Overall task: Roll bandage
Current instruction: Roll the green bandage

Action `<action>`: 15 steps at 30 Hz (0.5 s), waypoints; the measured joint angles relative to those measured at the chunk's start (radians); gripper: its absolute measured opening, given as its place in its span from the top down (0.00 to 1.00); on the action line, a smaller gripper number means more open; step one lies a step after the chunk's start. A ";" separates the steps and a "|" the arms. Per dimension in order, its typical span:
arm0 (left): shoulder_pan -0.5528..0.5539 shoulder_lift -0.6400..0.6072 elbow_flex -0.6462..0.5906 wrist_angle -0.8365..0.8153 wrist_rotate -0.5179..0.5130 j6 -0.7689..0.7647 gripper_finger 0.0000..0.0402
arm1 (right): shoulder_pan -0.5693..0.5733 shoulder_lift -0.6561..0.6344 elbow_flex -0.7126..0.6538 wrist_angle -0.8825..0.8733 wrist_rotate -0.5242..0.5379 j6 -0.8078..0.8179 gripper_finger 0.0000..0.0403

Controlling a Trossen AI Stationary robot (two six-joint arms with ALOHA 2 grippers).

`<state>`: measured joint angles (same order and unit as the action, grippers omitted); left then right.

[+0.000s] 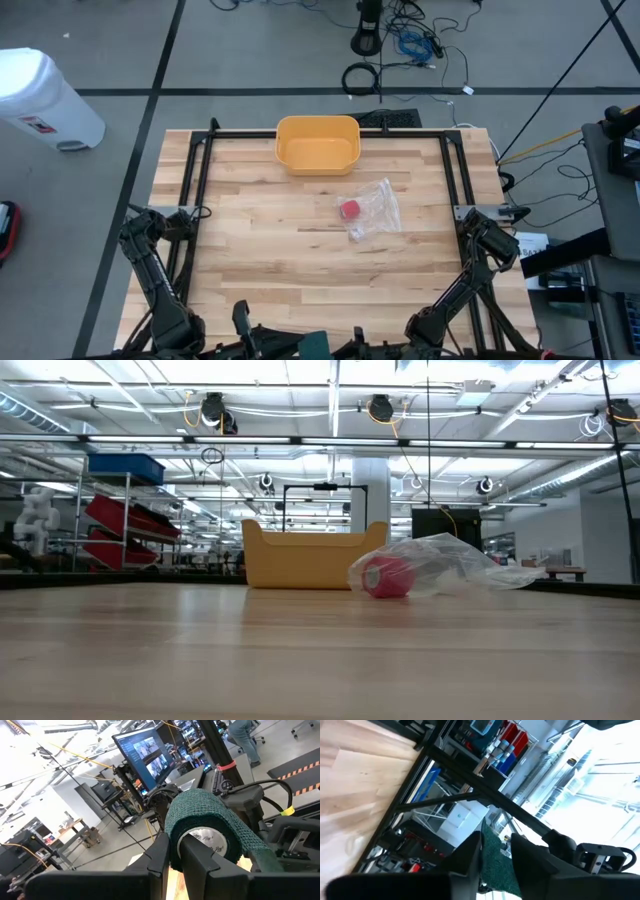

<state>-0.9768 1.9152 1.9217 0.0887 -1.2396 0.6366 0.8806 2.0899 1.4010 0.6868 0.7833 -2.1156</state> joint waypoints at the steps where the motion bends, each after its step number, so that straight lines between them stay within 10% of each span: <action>1: 0.000 0.000 0.000 0.000 0.000 0.000 0.88 | 0.000 0.000 0.000 0.000 -0.001 0.004 0.79; 15: 0.000 0.000 0.000 -0.017 -0.045 0.000 0.88 | 0.000 0.000 0.000 0.054 0.003 0.036 0.99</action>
<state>-0.9768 1.9152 1.9217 0.0717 -1.2845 0.6361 0.8807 2.0899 1.4010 0.7411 0.7861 -2.0792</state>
